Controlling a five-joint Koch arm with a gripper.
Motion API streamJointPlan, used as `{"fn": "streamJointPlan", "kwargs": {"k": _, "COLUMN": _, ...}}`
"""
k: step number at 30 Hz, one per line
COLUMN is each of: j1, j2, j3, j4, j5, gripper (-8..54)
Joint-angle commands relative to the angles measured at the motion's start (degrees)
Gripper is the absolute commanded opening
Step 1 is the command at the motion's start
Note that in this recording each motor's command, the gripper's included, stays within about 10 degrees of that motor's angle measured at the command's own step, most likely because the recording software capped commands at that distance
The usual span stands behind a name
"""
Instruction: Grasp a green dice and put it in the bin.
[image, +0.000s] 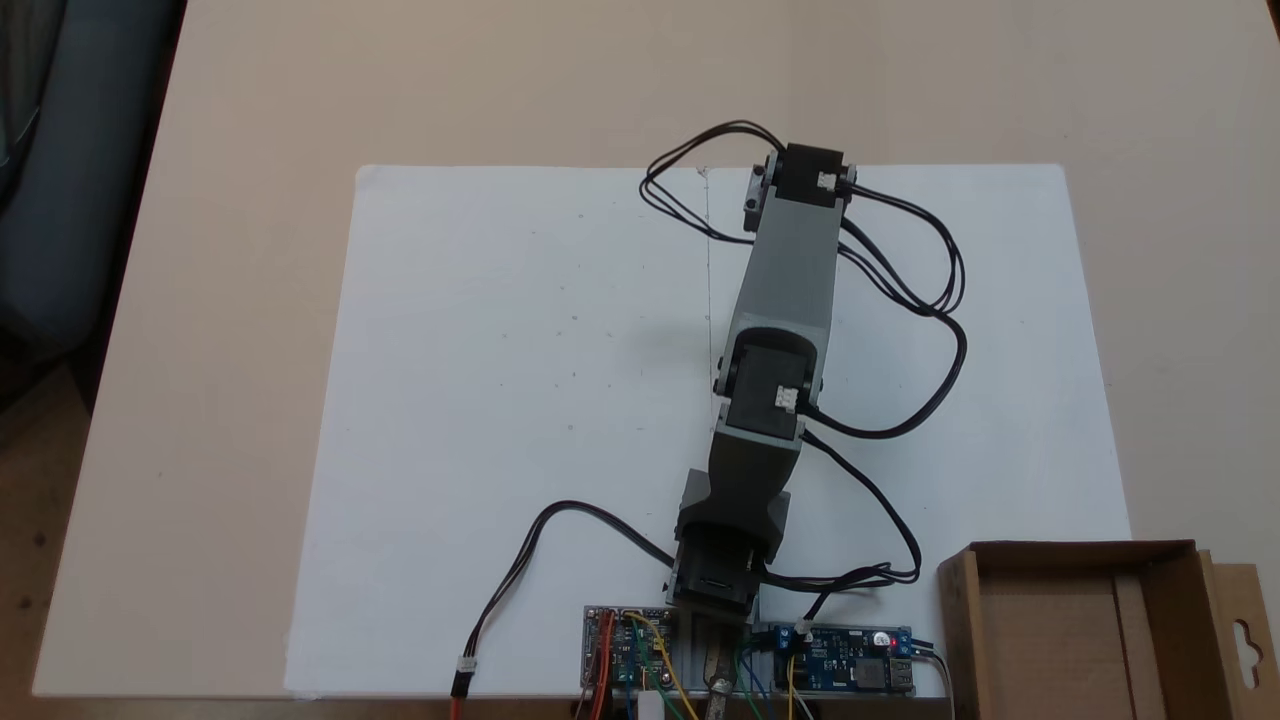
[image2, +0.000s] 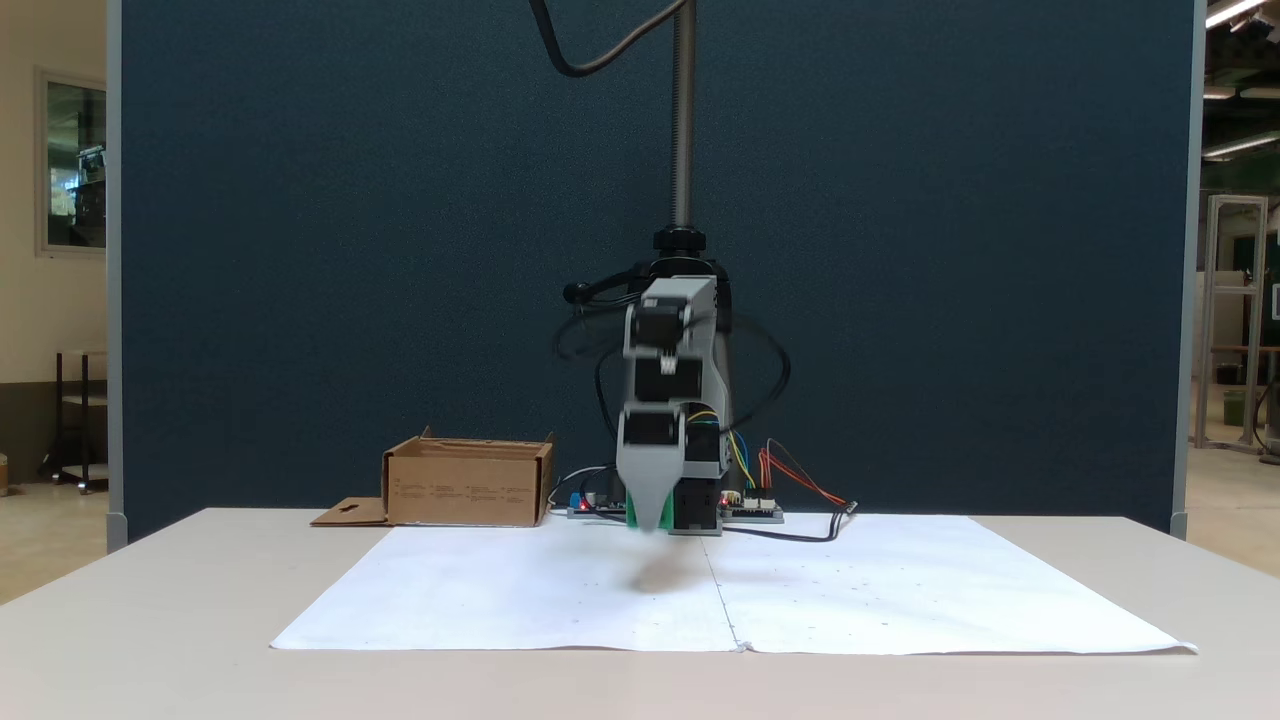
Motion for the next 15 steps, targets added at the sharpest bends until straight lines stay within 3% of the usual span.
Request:
{"fn": "streamJointPlan", "kwargs": {"k": 1, "j1": 2.4, "j2": 4.5, "j3": -8.2, "j4": 9.3, "j5": 2.1, "gripper": 12.1}}
{"fn": "streamJointPlan", "kwargs": {"k": 7, "j1": 4.1, "j2": 6.9, "j3": -21.6, "j4": 24.3, "j5": 2.5, "gripper": 12.1}}
{"fn": "streamJointPlan", "kwargs": {"k": 15, "j1": 15.8, "j2": 9.1, "j3": -25.4, "j4": 24.0, "j5": 2.2, "gripper": 12.1}}
